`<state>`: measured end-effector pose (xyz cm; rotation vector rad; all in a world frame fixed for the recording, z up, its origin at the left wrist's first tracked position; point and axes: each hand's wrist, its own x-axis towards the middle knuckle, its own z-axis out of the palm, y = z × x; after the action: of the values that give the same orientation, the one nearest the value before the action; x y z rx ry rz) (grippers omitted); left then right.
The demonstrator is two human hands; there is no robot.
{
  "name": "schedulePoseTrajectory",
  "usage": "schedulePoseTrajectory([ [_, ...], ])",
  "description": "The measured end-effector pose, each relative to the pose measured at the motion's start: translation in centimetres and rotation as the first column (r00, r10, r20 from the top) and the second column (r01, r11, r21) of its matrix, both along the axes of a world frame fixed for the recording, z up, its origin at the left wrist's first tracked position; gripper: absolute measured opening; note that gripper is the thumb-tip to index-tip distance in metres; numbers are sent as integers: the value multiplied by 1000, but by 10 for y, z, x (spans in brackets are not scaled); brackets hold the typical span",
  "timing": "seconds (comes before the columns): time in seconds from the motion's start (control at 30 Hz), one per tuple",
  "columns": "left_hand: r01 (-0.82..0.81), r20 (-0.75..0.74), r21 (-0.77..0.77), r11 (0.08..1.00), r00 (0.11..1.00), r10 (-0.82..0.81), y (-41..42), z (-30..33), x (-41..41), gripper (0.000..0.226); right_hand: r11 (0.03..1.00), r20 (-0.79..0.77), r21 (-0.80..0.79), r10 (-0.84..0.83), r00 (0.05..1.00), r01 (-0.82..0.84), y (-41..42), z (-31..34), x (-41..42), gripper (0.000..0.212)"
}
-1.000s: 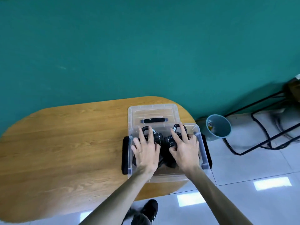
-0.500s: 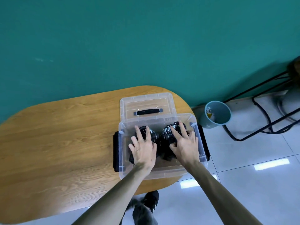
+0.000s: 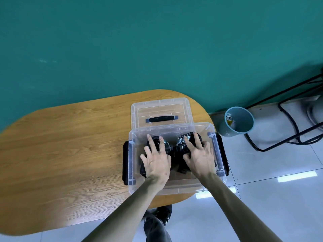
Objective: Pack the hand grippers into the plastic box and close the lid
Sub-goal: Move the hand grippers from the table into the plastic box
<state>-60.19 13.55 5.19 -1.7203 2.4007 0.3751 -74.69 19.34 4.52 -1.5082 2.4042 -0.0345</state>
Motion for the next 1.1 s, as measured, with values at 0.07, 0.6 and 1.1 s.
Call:
schedulePoseTrajectory([
  [0.07,-1,15,-13,1000,1000,1,-1,2,0,67,999,-14,36,14,1000,-14,-1,4,1,66],
  [0.6,5,-14,46,999,1000,-5,-5,2,10,65,998,-66,21,58,996,-56,-2,0,2,65],
  [1.1,137,-105,-128,982,983,-151,-30,35,22,53,997,-58,-30,71,996,-73,-13,16,14,59],
])
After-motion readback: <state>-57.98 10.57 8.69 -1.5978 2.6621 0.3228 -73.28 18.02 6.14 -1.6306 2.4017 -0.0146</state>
